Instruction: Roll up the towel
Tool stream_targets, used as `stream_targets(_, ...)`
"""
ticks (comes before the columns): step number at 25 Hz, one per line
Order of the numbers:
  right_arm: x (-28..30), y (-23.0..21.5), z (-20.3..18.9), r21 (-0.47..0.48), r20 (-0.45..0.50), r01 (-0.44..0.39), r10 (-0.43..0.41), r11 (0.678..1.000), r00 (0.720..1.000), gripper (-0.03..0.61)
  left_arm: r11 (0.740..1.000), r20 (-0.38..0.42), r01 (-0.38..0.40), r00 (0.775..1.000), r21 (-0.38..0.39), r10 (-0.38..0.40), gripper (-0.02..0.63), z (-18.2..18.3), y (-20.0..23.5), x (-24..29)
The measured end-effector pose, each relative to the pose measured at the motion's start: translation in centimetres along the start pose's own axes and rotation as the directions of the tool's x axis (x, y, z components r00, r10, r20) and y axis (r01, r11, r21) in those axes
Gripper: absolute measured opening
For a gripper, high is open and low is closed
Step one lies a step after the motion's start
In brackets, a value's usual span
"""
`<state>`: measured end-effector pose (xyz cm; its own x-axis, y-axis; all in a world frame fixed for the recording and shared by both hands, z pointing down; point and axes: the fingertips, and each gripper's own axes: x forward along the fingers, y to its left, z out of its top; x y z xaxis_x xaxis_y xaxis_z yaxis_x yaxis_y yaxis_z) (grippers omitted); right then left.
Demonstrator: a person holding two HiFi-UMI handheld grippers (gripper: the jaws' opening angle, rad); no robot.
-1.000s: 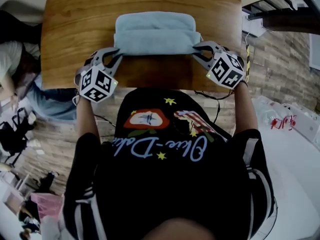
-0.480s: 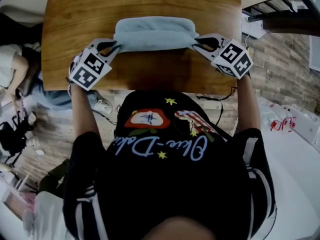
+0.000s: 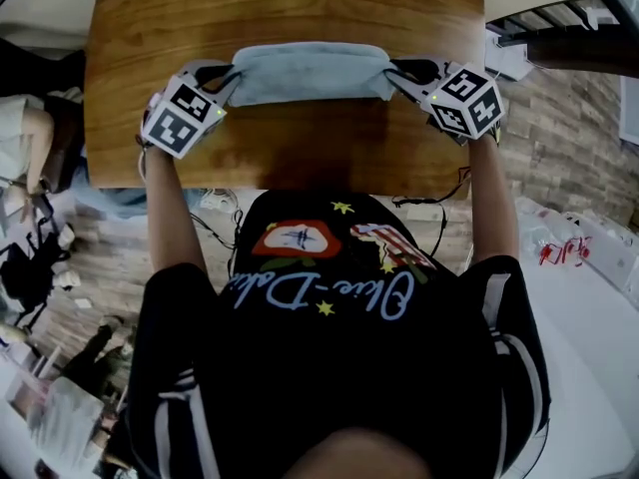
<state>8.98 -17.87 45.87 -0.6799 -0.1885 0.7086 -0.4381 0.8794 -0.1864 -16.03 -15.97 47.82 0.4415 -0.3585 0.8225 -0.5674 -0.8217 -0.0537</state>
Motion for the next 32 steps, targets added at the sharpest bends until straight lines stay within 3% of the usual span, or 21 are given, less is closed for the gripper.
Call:
stream_targets(10, 2.6, -3.9, -0.1, -0.049, -0.031, 0.085, -0.086, 0.995, 0.996, 0.057, 0.993, -0.001, -0.12, 0.993, -0.015, 0.12, 0.058, 0.7, 4.0, 3.3)
stream_targets(15, 4.1, -5.3, -0.6, -0.119, -0.073, 0.13, -0.139, 0.984, 0.988, 0.057, 0.982, -0.004, -0.187, 0.982, -0.011, 0.187, 0.081, 0.5, 5.2, 4.8)
stream_targets(26, 4.7, -6.3, -0.9, -0.097, -0.067, 0.176, -0.183, 0.98, 0.981, 0.115, 0.96, 0.067, -0.234, 0.967, -0.15, 0.247, 0.124, 0.4, 6.2, 4.7)
stream_targets(29, 4.0, -6.2, 0.1, -0.028, -0.001, 0.181, -0.182, 0.983, 0.983, 0.153, 0.934, 0.162, -0.247, 0.942, -0.258, 0.294, 0.137, 1.2, 7.0, 3.1)
stream_targets(32, 2.3, -6.3, 1.9, 0.056, 0.107, 0.207, -0.212, 0.977, 0.971, 0.166, 0.897, 0.247, -0.265, 0.898, -0.353, 0.363, 0.137, 2.4, 7.8, 0.8)
